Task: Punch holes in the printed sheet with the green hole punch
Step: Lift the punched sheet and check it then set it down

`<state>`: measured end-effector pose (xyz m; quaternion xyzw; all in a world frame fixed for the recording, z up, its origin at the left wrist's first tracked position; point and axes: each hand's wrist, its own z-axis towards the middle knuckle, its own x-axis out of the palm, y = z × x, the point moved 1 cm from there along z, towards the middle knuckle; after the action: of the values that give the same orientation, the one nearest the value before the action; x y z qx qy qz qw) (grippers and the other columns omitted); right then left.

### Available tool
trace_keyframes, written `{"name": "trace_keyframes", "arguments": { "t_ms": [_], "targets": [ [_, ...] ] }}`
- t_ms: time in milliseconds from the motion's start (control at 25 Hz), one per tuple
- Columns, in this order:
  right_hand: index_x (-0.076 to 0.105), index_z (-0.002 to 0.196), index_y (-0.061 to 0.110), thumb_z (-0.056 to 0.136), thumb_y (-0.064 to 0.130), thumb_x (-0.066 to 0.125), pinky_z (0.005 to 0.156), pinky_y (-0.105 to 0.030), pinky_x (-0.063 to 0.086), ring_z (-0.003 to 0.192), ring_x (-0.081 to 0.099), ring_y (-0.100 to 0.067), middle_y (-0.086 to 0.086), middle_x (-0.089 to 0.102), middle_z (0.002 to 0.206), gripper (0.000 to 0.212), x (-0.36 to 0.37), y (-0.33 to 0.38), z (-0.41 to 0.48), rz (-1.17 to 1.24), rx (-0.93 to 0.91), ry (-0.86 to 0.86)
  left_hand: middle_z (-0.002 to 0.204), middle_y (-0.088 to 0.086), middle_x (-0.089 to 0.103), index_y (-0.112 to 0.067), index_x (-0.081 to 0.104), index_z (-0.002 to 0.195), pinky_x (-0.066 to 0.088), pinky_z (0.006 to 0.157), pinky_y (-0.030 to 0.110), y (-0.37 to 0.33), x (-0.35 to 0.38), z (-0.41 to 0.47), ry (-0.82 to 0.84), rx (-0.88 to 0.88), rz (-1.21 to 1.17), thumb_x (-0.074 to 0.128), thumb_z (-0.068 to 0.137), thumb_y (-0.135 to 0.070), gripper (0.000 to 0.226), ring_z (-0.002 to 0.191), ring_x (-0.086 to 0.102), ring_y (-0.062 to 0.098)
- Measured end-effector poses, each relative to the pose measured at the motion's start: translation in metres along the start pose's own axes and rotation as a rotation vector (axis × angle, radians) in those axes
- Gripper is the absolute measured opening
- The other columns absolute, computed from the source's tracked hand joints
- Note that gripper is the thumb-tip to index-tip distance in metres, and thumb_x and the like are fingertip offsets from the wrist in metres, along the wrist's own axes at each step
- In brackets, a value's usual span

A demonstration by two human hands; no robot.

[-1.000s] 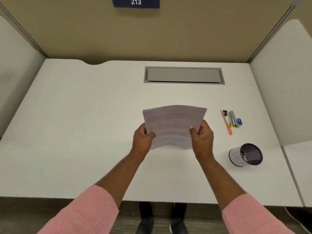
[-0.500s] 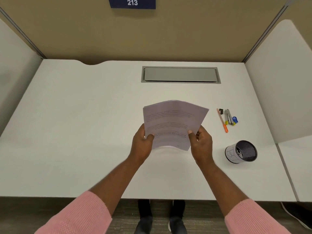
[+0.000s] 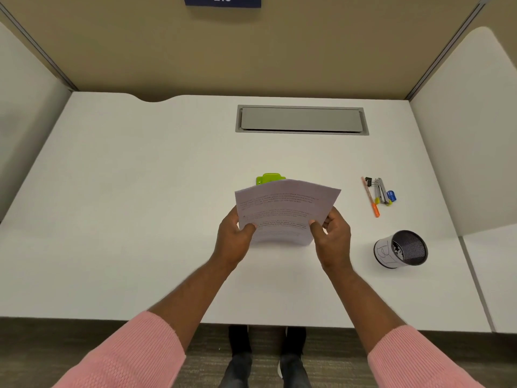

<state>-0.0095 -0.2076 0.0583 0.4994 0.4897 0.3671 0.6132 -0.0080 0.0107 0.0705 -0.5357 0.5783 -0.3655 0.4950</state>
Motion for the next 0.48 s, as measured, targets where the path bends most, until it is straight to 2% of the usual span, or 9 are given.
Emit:
{"name": "trace_keyframes", "arguments": {
  "t_ms": [120,200,280,400,480],
  "targets": [
    [0.067,0.099,0.025,0.090,0.009,0.058,0.074,-0.022,0.052,0.084,0.066,-0.006,0.018,0.071,0.089,0.021,0.0032,0.0000,0.0008,-0.031,0.012,-0.011,0.106,-0.012,0.072,-0.025,0.066,0.114,0.052,0.088,0.026,0.0006,0.0037,-0.0001,-0.027,0.010,0.019,0.055,0.093,-0.002,0.033,0.105,0.066,0.010],
    [0.065,0.093,0.025,0.090,0.011,0.057,0.068,-0.011,0.046,0.077,0.062,0.002,0.023,0.069,0.083,0.017,0.0025,0.0016,0.0026,-0.039,-0.024,-0.041,0.103,-0.019,0.071,-0.032,0.067,0.108,0.050,0.084,0.016,-0.0017,0.0043,0.0021,-0.057,0.030,0.015,0.054,0.093,-0.007,0.032,0.099,0.065,-0.001],
    [0.064,0.093,0.027,0.089,0.012,0.057,0.066,-0.009,0.044,0.075,0.060,0.002,0.021,0.068,0.082,0.017,0.0004,0.0018,0.0037,-0.036,-0.043,-0.059,0.100,-0.023,0.070,-0.038,0.064,0.105,0.047,0.078,0.007,-0.0036,0.0028,0.0037,-0.078,0.052,0.016,0.055,0.088,-0.010,0.034,0.094,0.064,-0.008],
    [0.063,0.098,0.023,0.089,0.005,0.063,0.070,-0.012,0.046,0.077,0.060,0.005,0.015,0.067,0.087,0.021,0.0005,-0.0017,0.0035,-0.070,0.000,-0.034,0.105,-0.017,0.069,-0.027,0.062,0.119,0.048,0.081,0.010,0.0001,0.0040,0.0048,-0.056,0.014,0.033,0.055,0.088,0.000,0.042,0.097,0.063,-0.008],
    [0.067,0.102,0.016,0.091,0.001,0.061,0.072,-0.008,0.045,0.078,0.060,0.008,0.014,0.067,0.088,0.020,0.0014,-0.0040,0.0046,-0.098,-0.007,-0.034,0.107,-0.015,0.069,-0.022,0.063,0.122,0.046,0.083,0.012,-0.0001,0.0045,0.0068,-0.059,0.012,0.060,0.053,0.092,0.000,0.038,0.099,0.061,-0.010]
  ]
}}
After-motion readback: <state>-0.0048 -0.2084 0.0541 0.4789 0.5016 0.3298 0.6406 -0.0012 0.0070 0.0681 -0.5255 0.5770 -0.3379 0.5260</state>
